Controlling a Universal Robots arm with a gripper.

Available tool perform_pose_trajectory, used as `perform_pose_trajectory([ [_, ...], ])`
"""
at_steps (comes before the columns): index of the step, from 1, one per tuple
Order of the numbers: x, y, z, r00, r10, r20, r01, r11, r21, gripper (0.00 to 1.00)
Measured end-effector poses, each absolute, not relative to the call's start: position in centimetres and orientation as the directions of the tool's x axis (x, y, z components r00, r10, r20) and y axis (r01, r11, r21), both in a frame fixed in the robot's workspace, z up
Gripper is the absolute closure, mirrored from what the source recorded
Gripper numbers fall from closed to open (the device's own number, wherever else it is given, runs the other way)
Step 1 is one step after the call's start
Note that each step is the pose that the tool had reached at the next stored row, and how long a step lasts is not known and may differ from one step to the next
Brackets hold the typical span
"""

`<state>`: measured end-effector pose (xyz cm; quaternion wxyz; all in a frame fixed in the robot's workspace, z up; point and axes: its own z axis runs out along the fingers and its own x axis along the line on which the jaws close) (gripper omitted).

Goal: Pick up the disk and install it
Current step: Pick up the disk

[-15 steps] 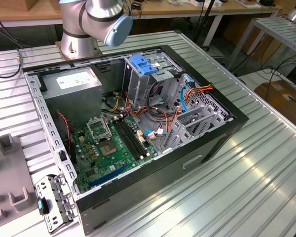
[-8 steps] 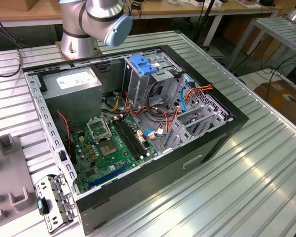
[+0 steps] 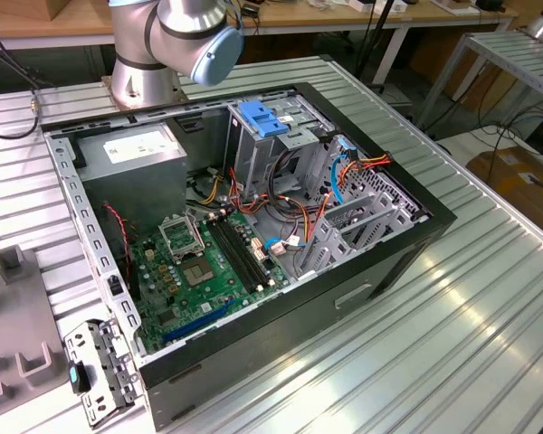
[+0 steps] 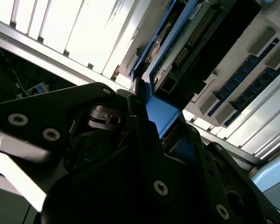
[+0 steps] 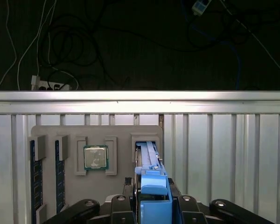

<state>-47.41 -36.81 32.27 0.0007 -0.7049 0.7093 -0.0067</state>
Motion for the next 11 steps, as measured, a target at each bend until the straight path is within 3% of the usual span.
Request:
perform_pose_trajectory([
  [11,-47.4,-36.8,33.7,-0.006,-1.000,0.011,-1.000,0.006,-0.012,0.63],
])
